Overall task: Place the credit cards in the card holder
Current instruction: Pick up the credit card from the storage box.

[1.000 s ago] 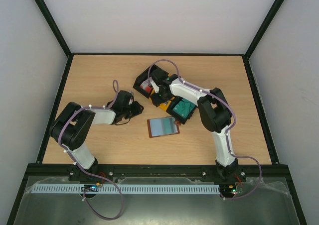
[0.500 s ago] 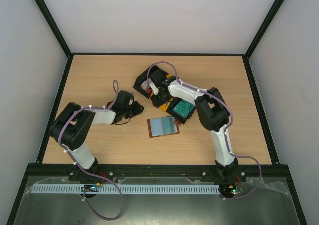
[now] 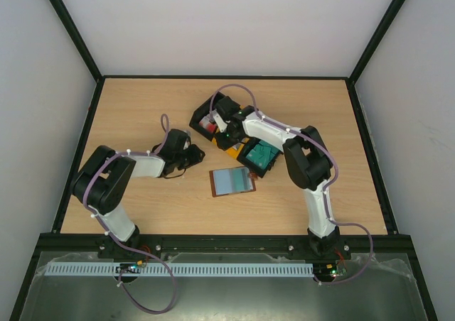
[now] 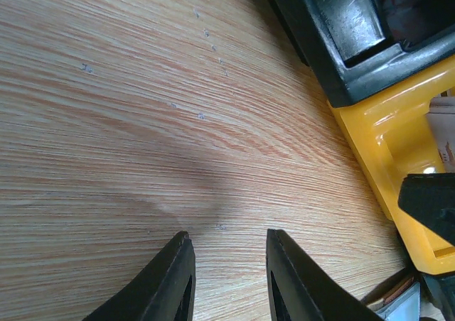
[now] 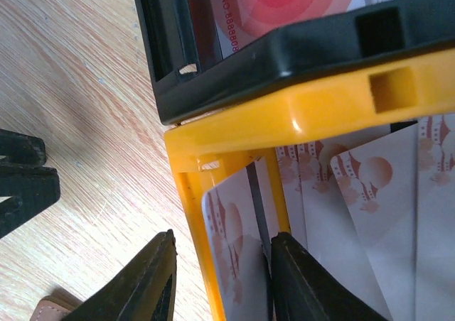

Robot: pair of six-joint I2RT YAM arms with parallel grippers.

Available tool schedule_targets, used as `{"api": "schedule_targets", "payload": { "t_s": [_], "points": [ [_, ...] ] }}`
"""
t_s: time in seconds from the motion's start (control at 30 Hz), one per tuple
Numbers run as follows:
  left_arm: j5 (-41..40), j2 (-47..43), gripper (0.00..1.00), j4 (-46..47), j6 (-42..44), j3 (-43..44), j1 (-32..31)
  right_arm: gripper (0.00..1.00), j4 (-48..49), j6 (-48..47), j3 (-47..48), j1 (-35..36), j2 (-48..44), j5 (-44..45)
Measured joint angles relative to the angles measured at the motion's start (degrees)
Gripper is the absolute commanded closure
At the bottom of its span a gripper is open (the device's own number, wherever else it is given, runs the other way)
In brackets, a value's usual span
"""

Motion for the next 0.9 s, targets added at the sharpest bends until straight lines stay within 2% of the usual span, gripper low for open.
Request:
{"api": "schedule_targets", "payload": {
  "t_s": [0.47, 0.9],
  "points": [
    [0.02, 0.0, 0.7, 0.0, -0.02, 0.0, 0.0, 0.78, -0.02, 0.79, 0.0, 0.0, -0.42, -0.02],
    [0.02, 0.0, 0.7, 0.02, 0.0, 0.0, 0.0, 0.79, -0.04, 1.38, 0.0, 0.0, -0.42, 0.02]
  ]
}}
